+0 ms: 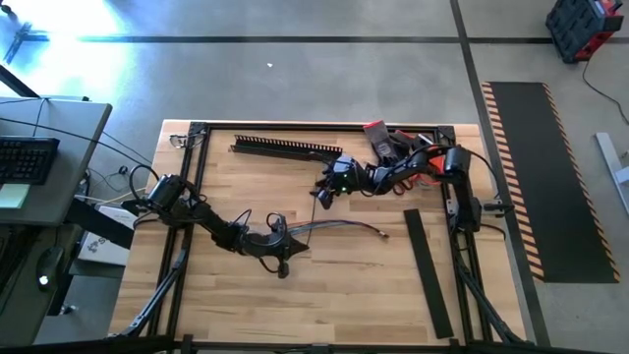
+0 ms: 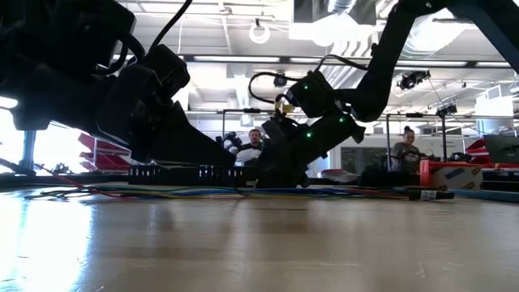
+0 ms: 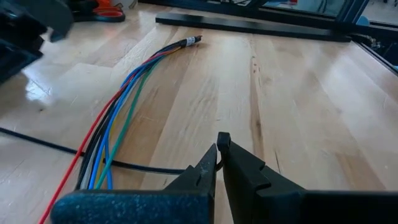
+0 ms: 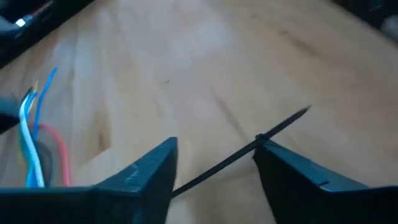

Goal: Ziptie cables
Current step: Wrap the zip tie around the cable wires

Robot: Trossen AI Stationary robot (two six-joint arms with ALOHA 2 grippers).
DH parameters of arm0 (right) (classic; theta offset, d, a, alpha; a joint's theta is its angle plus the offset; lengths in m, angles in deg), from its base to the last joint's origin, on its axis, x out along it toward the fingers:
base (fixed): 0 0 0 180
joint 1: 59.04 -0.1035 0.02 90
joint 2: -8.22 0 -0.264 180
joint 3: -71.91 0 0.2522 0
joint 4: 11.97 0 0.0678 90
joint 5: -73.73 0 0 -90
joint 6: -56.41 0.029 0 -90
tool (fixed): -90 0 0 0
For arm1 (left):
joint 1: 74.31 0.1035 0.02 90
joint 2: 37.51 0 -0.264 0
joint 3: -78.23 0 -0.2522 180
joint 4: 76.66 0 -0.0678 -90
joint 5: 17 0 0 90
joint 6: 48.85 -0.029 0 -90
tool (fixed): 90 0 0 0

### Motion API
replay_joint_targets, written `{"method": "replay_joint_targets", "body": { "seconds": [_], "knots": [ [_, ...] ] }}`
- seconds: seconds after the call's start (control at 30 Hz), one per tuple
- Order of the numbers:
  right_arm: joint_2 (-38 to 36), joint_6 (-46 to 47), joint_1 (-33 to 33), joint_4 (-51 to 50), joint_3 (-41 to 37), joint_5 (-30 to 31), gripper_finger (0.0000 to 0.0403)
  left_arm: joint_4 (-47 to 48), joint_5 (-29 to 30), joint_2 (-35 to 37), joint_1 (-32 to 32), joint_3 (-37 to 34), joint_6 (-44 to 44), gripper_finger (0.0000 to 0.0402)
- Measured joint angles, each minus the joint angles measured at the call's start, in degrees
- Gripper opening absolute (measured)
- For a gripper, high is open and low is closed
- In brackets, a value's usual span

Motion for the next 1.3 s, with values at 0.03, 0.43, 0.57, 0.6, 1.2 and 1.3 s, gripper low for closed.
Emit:
{"method": "replay_joint_targets", "body": {
  "seconds": [0.03,0.43,0.57,0.6,1.2,1.3],
  "knots": [
    [0.0,-0.2,-0.3,-0.1,0.0,-0.1,0.018,-0.1,0.0,0.0,0.0,0.0,0.0,0.0],
    [0.2,-4.8,-4.6,-0.4,-0.2,1.0,0.0007,-1.7,-0.1,0.0,1.1,0.0,-0.1,0.0],
    [-0.7,-5.1,-6.1,-0.9,-0.2,4.7,0.0001,-3.3,-1.7,0.0,1.9,0.0,-0.5,0.0],
    [-1.0,-5.2,-6.3,-1.1,-0.3,5.0,0.0001,-3.6,-1.9,0.0,1.9,0.0,-0.6,0.0],
    [-10.1,-33.7,-19.5,14.9,-13.8,21.8,0.0,-11.1,-13.7,0.0,7.5,0.0,-3.4,0.0],
    [-10.2,-41.0,-22.8,12.7,-13.7,27.2,0.0,-11.3,-15.1,0.0,8.3,0.0,-3.1,0.0]
  ]
}}
